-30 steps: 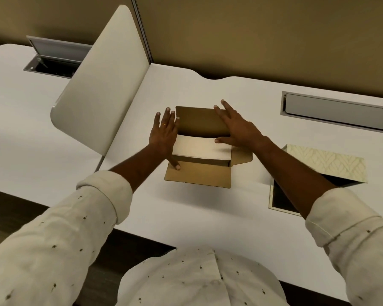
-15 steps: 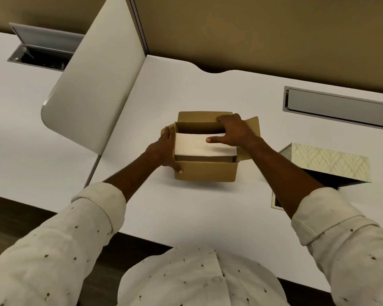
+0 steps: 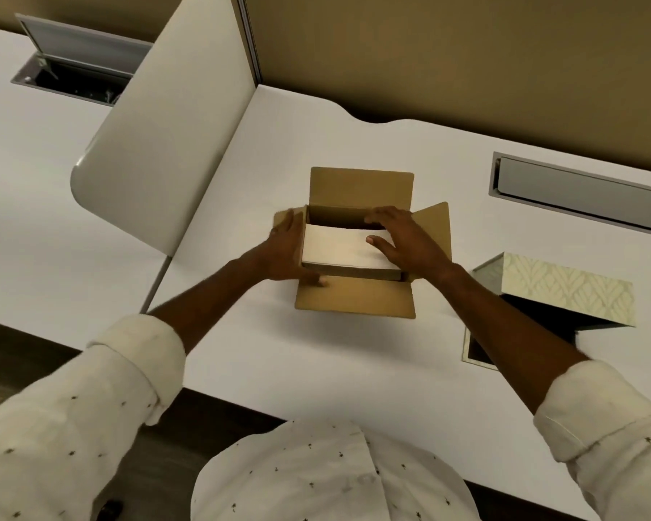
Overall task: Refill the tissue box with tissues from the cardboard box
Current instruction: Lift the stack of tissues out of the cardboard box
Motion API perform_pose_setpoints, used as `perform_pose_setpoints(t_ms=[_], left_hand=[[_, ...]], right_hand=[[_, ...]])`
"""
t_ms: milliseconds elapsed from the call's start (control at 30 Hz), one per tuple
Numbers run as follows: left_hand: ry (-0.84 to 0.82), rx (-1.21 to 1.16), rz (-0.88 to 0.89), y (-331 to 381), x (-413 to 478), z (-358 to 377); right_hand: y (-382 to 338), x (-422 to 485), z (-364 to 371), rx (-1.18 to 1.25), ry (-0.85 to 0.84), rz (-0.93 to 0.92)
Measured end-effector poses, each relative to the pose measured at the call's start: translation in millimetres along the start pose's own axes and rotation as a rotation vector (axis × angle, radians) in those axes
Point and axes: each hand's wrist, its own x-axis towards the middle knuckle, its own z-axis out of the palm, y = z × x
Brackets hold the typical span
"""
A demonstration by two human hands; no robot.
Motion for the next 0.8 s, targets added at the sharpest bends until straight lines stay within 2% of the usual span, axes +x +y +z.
perform_pose_setpoints(t_ms=[67,167,267,400,533,633,800], left_hand=[[0.084,0.042,0.037,10,3,-10],[0.137,0.103,0.159,30,17,-21],[-0.041,0.21,0.149,47,40,-23],[-0.184,0.291,-0.058,48,74,-21],[-0.426,0.367,-0.182,50,100,-16],[-0.521,0.363,-0.212,45,108,-6],[-0.548,0.356,-0.247,38,113,2]], right_hand=[[-2,2,-2,0.025,-0.024,0.028],[-5,21,-9,-0.022,-0.181,0.124],[-4,48,-17,-0.107,-0.355,0.177],[1,79,-14,-0.227,-0.658,0.316],[2,93,0,-0.329,-0.842,0.351],[4,95,8,-0.24,-0.883,0.36],[8,93,13,-0.151,-0.886,0.415]])
